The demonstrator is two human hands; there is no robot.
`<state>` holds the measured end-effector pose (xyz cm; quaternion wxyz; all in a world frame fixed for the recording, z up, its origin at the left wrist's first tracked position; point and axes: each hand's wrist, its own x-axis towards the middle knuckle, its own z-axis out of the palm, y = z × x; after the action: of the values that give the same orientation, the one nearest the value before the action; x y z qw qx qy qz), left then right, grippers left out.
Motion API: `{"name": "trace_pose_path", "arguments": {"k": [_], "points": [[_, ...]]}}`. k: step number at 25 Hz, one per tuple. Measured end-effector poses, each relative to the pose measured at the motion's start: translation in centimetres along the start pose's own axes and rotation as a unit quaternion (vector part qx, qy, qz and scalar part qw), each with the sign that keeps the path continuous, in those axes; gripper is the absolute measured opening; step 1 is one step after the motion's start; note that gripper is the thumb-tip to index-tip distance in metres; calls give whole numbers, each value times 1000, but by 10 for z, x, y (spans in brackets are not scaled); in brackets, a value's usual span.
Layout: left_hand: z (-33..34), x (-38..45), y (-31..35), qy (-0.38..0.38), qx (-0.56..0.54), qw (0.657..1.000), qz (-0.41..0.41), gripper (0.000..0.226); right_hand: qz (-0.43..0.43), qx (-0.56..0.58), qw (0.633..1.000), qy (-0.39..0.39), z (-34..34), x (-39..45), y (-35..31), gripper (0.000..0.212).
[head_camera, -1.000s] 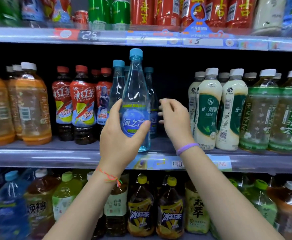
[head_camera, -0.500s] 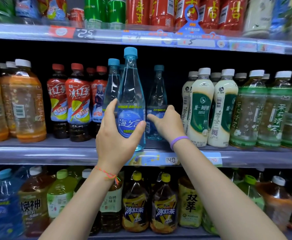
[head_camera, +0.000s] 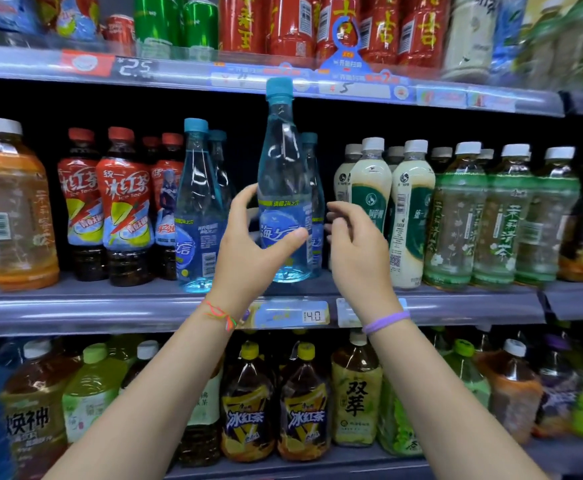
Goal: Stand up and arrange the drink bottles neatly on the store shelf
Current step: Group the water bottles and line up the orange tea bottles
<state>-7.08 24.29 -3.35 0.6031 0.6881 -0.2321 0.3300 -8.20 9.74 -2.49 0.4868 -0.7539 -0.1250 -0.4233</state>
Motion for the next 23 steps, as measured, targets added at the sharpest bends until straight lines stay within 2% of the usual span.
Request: {"name": "trace_pose_path", "arguments": {"k": [2, 5, 7, 12, 16, 18, 21, 23], "points": [[12, 9, -1, -28, -8, 1000, -6, 74, 47, 35, 997, -52, -9, -7, -6, 33], [30, 15, -5, -33, 8, 999, -13, 70, 61, 10, 994, -91, -20, -8, -5, 36], [36, 16, -12, -25, 10, 999, -20, 68, 64, -6, 993, -102, -23, -11, -4, 35], [40, 16, -20, -7, 21, 1000, -22, 64, 86, -36, 991, -100, -16, -11, -4, 46], [37, 21, -27, -53, 40, 995, -74, 72, 115, -32, 988, -99, -12, -11, 1, 31], [32, 28, -26, -93, 20, 988, -123, 87, 98, -41, 989, -106, -9, -12, 4, 37], [30, 40, -17, -133, -60, 969, -198, 118, 18, -90, 989, -112, -6, -14, 10, 55], [37, 47, -15, -125, -114, 952, -253, 116, -23, -125, 984, -122, -1, -20, 13, 67]]}}
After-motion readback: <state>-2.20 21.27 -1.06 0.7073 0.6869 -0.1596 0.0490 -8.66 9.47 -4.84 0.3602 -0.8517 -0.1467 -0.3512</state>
